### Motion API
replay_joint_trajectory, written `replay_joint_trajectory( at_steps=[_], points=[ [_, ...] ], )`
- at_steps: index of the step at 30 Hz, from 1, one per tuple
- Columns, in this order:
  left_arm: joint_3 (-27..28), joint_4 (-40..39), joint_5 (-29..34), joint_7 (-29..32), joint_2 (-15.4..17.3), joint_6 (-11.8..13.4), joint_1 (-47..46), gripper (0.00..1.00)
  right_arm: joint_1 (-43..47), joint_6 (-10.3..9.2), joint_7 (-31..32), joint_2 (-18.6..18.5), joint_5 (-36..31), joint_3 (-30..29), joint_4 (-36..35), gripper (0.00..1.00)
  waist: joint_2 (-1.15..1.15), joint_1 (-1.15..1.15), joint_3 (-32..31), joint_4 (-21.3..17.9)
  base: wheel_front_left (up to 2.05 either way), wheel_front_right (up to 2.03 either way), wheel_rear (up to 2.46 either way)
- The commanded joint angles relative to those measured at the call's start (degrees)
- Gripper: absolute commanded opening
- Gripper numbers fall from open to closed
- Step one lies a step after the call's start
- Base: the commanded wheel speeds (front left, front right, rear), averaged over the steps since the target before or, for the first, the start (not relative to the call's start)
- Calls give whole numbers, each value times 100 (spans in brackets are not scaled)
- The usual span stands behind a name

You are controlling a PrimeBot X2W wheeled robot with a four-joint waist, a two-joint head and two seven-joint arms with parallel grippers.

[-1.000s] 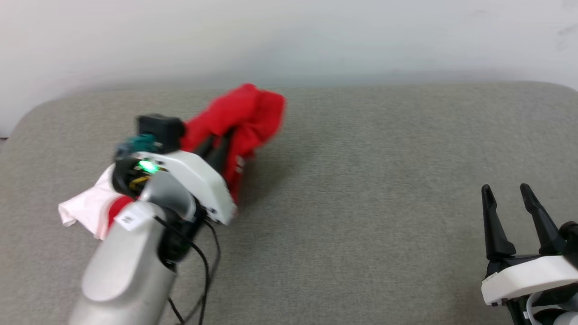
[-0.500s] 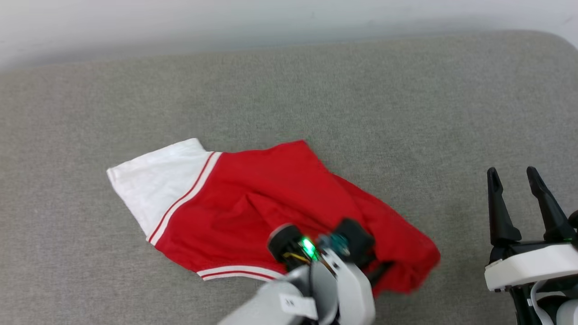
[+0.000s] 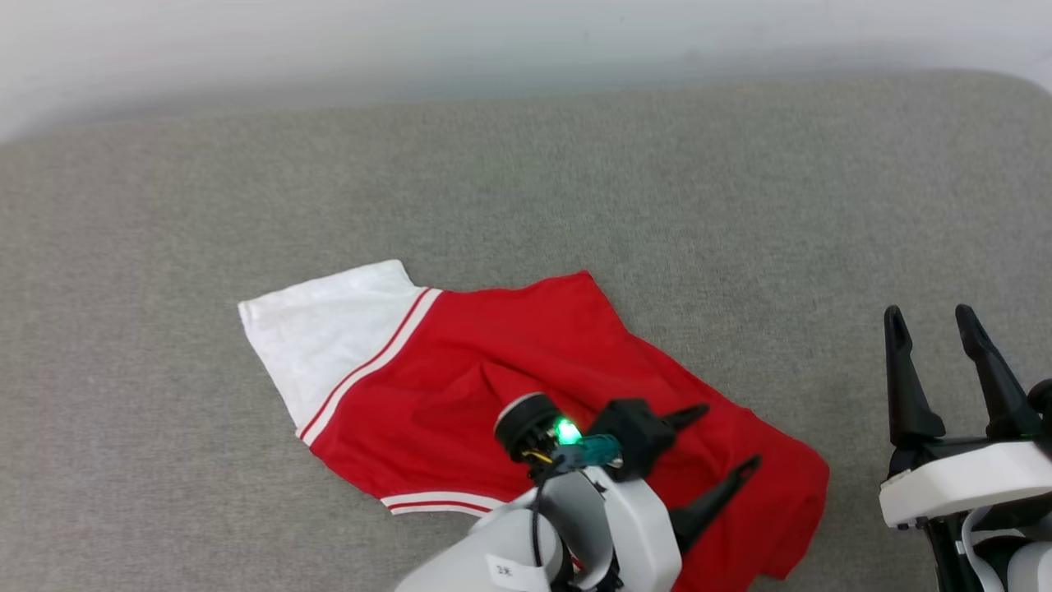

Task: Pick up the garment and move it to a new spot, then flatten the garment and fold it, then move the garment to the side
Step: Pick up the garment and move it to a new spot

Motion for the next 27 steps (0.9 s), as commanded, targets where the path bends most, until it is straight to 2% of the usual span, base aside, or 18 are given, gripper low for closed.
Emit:
replay_joint_trajectory(
  at_steps=[1,5,10,17,22,27],
  points=[
    [102,-78,36,-194,52,92,22,100,96,-6,15,8,-36,-8,27,100,0,-1,-229,91,0,0,0],
    [458,-218,47,-705,159,435,180,100,243,-6,53,8,-52,-15,55,100,0,-1,-548,203,0,0,0],
    [986,-300,124,-1378,397,1015,448,100,462,-6,140,7,-61,18,29,100,0,-1,-841,342,0,0,0],
    [1861,-444,-42,-1691,824,1627,922,100,655,-6,277,7,-50,140,-41,100,0,-1,-1096,514,0,0,0],
    [2525,-627,-149,-1753,1195,1941,1399,100,772,-6,347,7,-41,212,-97,100,0,-1,-1229,619,0,0,0],
    [3007,-775,-271,-1772,1552,2035,1930,100,838,-6,399,7,-91,254,-137,100,0,-1,-1314,690,0,0,0]
  ],
)
